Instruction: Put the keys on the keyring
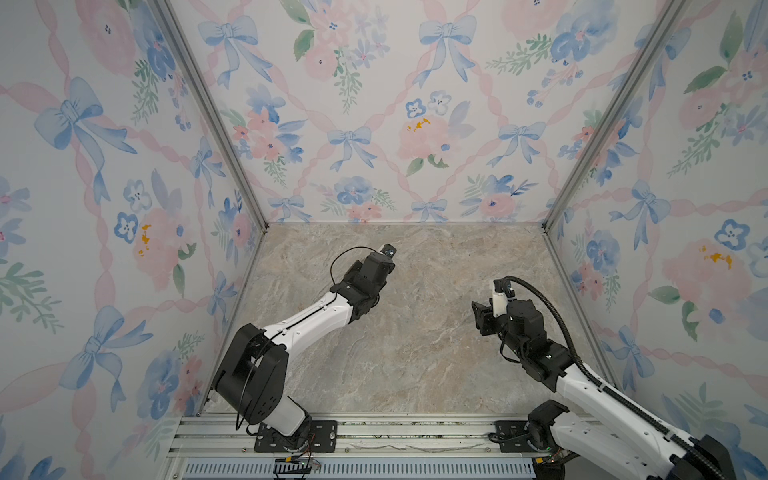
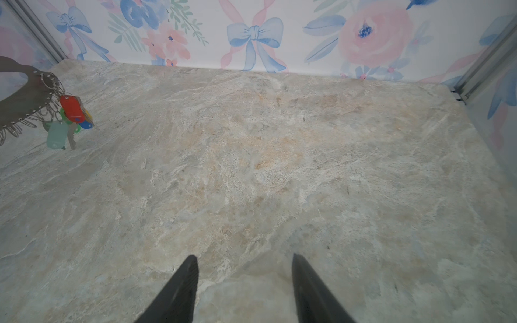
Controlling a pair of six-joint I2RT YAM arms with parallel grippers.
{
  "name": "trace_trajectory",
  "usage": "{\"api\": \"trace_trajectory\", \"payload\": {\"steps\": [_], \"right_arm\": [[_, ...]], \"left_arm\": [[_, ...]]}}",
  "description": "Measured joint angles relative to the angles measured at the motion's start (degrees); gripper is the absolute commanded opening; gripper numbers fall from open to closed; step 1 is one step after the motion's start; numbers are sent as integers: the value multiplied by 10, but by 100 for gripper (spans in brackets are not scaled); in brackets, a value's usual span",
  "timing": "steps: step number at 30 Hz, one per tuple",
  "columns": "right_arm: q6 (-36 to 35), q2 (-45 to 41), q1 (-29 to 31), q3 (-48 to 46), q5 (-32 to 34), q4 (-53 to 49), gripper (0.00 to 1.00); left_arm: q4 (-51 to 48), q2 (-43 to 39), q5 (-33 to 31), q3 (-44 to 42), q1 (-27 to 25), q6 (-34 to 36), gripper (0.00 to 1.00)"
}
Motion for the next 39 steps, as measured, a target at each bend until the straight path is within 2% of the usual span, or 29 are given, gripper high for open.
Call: {"api": "trace_trajectory", "payload": {"steps": [6,12,16,19,22,25,27,30,33,39], "right_arm": [[3,-1,-10,1,12,-20,58],[16,-1,-36,5,20,-38,58],[27,-1,-61,12,23,-56,59],[36,-1,-84,20,25,-68,60],[45,-1,-104,23,29,-74,62],[50,-1,-116,23,43,-80,64],[50,-1,-122,23,56,-79,69],[41,2,-130,15,69,-64,73],[21,24,-134,3,79,-40,75],[-30,101,-136,2,105,23,75]], "left_arm": [[83,52,15,-31,-19,31,0],[113,99,50,-56,-81,52,0],[127,101,69,-69,-119,56,8],[139,100,83,-82,-139,54,21],[141,86,105,-109,-151,40,41],[142,46,133,-142,-156,16,57],[145,6,148,-163,-155,-1,66],[168,-56,166,-194,-140,-30,83],[190,-107,173,-225,-94,-73,98],[234,-174,99,-299,21,-141,98]]}}
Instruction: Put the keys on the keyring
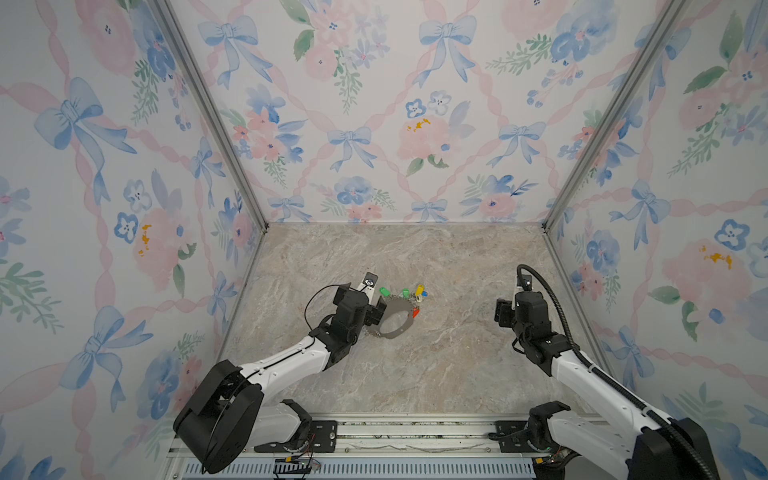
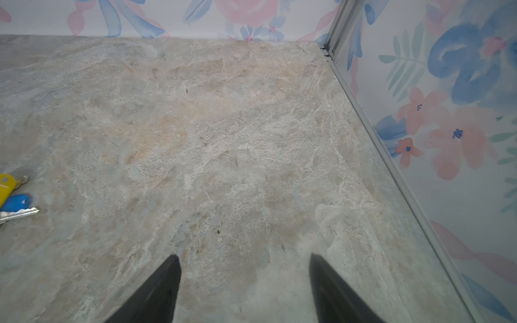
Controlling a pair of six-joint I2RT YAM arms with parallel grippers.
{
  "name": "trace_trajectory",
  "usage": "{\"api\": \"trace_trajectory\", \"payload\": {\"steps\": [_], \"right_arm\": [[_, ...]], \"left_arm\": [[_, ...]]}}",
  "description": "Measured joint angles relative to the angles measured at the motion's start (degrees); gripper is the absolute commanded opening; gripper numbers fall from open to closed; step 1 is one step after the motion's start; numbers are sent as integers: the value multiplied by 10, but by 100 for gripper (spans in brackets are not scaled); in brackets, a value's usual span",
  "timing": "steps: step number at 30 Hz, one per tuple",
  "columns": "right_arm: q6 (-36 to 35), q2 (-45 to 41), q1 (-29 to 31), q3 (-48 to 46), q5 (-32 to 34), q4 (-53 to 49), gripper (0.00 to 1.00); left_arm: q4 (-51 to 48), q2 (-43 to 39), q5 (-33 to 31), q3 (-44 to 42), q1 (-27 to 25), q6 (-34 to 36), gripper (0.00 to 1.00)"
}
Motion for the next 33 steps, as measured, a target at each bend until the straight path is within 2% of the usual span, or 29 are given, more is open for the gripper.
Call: {"api": "trace_trajectory", "payload": {"steps": [4,7,11,15,18,20,21,24,26,33], "right_arm": [[-36,74,-1,-7,14,92,75],[-62,139,-2,-20,16,165,75],[-99,180,-10,-30,-6,236,76],[-127,202,-39,-44,-82,336,76],[-123,227,-85,-48,-153,376,77],[-113,259,-119,-59,-193,445,78],[-108,273,-132,-61,-207,452,98],[-96,285,-141,-63,-223,456,97],[-87,284,-141,-62,-220,459,97],[-81,284,-126,-62,-182,470,97]], "left_arm": [[40,-13,-23,-49,76,-8,98],[107,-13,-19,-97,116,16,98],[202,-3,30,-156,176,40,98],[306,49,100,-189,245,40,98],[332,76,145,-177,264,38,98],[353,93,182,-166,275,35,98],[386,108,204,-167,282,32,98],[461,162,230,-177,311,6,98],[450,180,234,-174,328,-9,98],[478,184,234,-171,325,-23,98]]}}
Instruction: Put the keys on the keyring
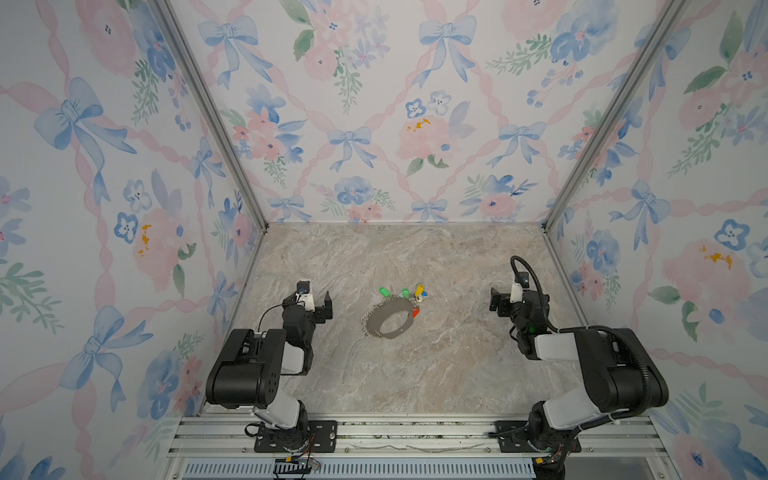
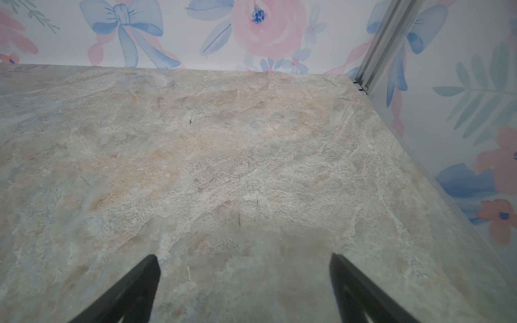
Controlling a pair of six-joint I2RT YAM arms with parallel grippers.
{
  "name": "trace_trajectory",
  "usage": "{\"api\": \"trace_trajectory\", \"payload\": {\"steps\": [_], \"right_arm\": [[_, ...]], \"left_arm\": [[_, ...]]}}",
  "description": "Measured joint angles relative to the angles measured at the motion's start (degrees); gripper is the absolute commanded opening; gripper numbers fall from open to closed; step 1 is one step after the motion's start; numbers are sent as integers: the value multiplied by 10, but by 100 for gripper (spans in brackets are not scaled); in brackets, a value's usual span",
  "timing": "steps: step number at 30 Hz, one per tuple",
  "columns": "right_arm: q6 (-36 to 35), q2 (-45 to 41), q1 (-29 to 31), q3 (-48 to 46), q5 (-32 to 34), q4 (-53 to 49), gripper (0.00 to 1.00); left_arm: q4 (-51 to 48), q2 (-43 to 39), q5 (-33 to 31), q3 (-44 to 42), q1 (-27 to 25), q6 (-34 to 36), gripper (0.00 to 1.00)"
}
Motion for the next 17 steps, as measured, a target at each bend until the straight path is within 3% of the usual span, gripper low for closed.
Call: {"api": "trace_trajectory", "payload": {"steps": [17], "right_arm": [[9,0,-7,0,5,0,97]], "left_arm": [[0,0,0,0,-3,-2,98]]}}
